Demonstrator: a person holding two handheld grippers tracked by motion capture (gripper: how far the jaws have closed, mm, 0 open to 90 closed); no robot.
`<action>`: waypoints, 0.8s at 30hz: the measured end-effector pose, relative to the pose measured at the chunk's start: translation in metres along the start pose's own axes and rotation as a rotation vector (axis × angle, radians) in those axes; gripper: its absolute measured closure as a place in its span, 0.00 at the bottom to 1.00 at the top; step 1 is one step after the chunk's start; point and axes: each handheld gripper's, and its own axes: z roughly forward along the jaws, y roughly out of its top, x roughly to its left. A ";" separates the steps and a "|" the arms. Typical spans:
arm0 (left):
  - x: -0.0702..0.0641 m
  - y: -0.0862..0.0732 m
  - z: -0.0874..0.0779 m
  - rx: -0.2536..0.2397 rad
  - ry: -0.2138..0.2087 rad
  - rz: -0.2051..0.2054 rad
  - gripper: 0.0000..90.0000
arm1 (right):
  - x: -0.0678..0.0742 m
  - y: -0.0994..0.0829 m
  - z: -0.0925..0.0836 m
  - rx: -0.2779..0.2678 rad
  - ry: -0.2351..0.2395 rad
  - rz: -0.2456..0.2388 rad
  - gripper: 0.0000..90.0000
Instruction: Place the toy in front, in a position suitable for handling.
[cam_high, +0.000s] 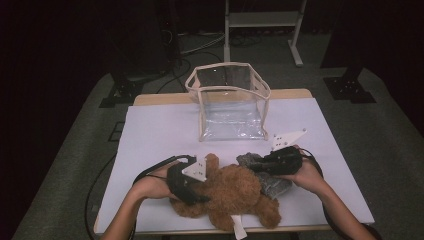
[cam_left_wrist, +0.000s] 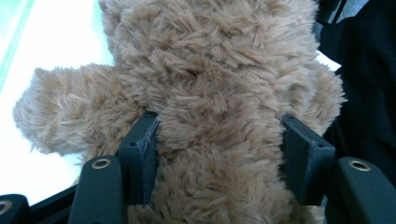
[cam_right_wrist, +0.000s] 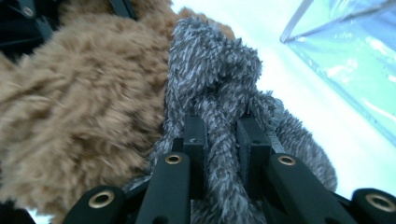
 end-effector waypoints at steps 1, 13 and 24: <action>-0.001 -0.001 0.000 -0.003 -0.005 0.005 0.41 | -0.001 -0.002 0.000 0.006 -0.004 0.003 0.84; -0.001 0.005 0.003 0.008 -0.032 0.036 0.41 | -0.005 -0.027 -0.031 0.003 -0.045 0.054 0.84; 0.010 0.008 0.012 -0.006 0.032 -0.036 0.41 | 0.010 -0.025 -0.017 -0.023 0.051 0.045 0.84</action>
